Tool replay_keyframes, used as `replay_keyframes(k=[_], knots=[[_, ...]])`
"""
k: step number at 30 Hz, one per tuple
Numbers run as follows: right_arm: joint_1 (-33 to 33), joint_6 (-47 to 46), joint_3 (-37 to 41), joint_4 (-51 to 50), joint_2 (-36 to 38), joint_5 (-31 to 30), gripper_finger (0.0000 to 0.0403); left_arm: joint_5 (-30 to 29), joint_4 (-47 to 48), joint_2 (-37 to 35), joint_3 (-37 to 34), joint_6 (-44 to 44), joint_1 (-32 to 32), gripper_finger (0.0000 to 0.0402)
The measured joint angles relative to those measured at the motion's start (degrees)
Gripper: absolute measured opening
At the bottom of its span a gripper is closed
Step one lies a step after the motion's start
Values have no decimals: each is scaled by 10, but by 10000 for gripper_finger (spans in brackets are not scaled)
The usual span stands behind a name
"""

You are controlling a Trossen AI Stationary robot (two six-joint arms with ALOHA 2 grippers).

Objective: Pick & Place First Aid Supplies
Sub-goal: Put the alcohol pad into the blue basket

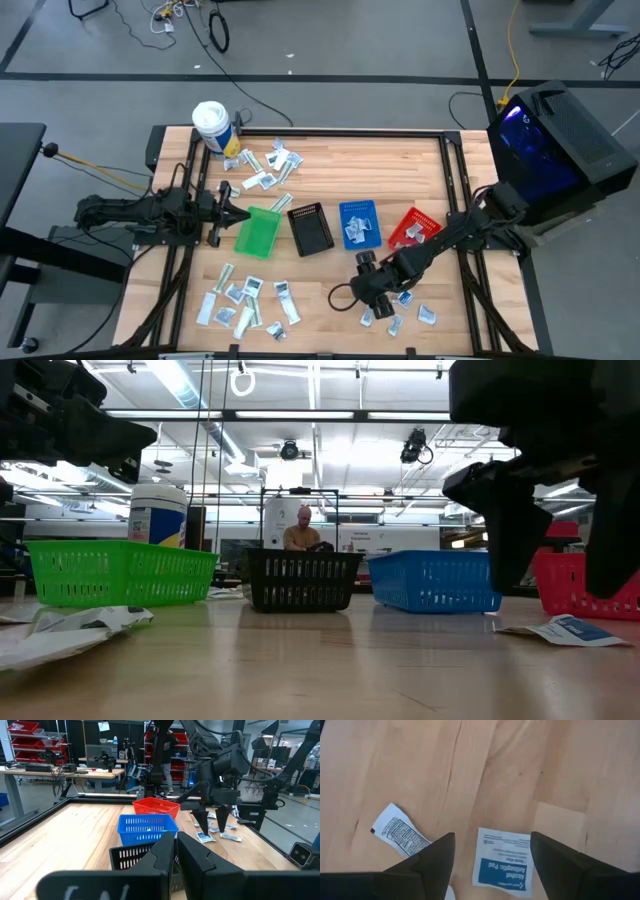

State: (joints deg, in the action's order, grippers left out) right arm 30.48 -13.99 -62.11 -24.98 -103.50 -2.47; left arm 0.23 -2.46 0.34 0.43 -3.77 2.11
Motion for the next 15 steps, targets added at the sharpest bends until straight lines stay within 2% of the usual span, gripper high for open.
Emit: replay_keyframes(k=[8,15], knots=[[-11,-35,0,-19,0,15,263,0,0,0,0,0,0,32],[-18,-38,10,-18,0,15,302,0,0,0,0,0,0,32]])
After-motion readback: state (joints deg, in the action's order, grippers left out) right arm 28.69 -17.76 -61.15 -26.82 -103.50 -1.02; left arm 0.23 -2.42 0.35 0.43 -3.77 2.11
